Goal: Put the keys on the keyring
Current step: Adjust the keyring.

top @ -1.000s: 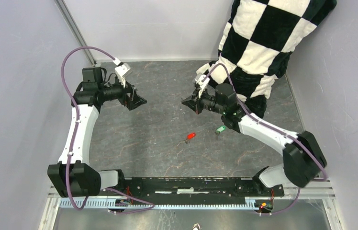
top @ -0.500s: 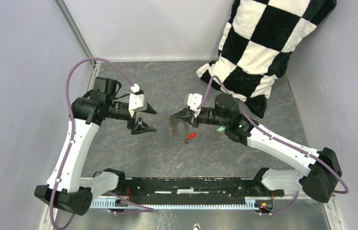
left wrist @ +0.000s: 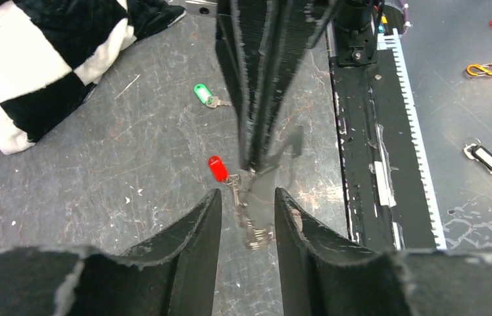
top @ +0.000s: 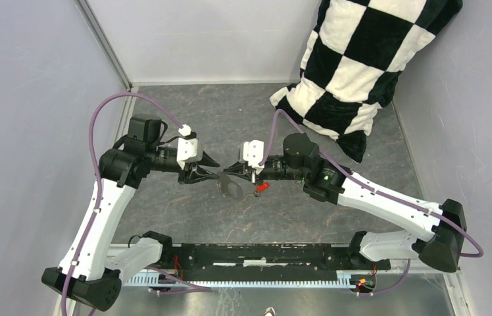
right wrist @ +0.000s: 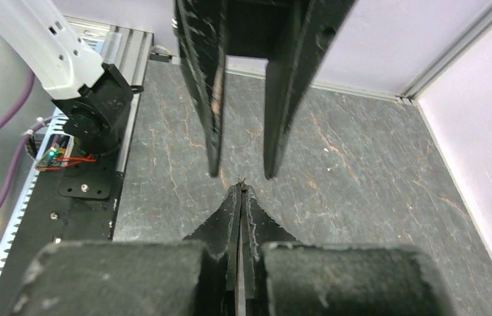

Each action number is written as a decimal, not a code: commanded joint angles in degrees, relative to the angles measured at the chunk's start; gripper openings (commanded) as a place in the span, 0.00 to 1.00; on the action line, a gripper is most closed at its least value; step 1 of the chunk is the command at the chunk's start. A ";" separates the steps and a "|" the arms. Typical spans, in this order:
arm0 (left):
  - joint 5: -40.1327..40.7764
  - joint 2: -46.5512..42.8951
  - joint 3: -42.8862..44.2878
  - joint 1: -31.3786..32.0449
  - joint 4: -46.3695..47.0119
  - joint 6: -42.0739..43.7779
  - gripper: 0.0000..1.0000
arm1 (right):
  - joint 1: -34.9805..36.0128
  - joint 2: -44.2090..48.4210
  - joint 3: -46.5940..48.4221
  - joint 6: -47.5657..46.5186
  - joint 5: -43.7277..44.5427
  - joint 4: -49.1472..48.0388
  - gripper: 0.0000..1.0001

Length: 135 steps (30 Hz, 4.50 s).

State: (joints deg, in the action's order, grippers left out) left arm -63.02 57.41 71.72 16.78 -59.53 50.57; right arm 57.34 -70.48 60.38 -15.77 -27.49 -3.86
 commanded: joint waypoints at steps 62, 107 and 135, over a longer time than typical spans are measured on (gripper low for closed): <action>-10.49 -9.76 -0.13 0.36 2.22 0.99 0.02 | -0.20 -1.67 5.03 12.59 -17.20 -8.26 0.30; -0.46 -7.42 -8.27 0.37 13.04 -2.86 0.34 | 7.85 -12.21 31.48 2.97 18.44 38.22 0.01; -0.97 -8.53 -9.06 1.32 13.22 -0.95 0.02 | 8.59 -13.74 34.37 6.32 10.95 35.24 0.05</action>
State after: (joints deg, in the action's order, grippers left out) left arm -64.01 48.47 61.98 17.50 -47.62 48.69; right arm 65.49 -84.14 91.53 -10.81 -12.78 36.18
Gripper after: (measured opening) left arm 0.033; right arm 0.012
